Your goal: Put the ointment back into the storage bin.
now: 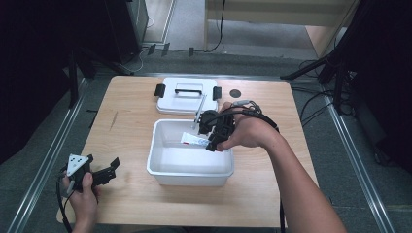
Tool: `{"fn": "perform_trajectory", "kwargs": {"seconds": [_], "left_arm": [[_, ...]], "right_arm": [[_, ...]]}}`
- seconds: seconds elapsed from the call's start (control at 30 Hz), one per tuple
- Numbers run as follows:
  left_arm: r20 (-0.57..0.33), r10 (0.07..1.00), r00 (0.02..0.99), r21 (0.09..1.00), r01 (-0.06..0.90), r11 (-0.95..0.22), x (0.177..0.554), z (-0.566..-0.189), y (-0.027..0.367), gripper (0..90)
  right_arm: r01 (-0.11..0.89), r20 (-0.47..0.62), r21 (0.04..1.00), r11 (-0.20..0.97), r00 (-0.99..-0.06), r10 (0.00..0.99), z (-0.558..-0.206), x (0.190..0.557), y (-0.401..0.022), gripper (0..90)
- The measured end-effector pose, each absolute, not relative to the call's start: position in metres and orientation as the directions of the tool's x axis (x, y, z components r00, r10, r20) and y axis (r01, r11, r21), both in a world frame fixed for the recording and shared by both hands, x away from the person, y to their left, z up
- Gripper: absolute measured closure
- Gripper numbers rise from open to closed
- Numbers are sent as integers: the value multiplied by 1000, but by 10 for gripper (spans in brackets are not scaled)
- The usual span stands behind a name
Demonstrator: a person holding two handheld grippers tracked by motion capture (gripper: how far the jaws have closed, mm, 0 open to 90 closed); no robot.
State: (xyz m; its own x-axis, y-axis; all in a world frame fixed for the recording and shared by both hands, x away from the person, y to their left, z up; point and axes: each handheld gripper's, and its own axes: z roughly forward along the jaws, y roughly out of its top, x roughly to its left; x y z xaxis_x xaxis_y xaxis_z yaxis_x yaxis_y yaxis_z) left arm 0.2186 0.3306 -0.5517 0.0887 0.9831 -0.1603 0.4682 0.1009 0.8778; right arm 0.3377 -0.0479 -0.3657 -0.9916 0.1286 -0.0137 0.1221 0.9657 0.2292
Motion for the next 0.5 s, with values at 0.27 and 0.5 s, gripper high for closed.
{"fn": "perform_trajectory", "kwargs": {"seconds": [0.27,0.5], "left_arm": [[-160,983,89,877,469,100,219,-552,331,0],[-160,983,89,877,469,101,219,-552,330,0]], "right_arm": [[42,-20,230,972,-999,48,-373,335,-48,713],[23,-14,219,976,-1000,27,-378,333,-49,713]]}}
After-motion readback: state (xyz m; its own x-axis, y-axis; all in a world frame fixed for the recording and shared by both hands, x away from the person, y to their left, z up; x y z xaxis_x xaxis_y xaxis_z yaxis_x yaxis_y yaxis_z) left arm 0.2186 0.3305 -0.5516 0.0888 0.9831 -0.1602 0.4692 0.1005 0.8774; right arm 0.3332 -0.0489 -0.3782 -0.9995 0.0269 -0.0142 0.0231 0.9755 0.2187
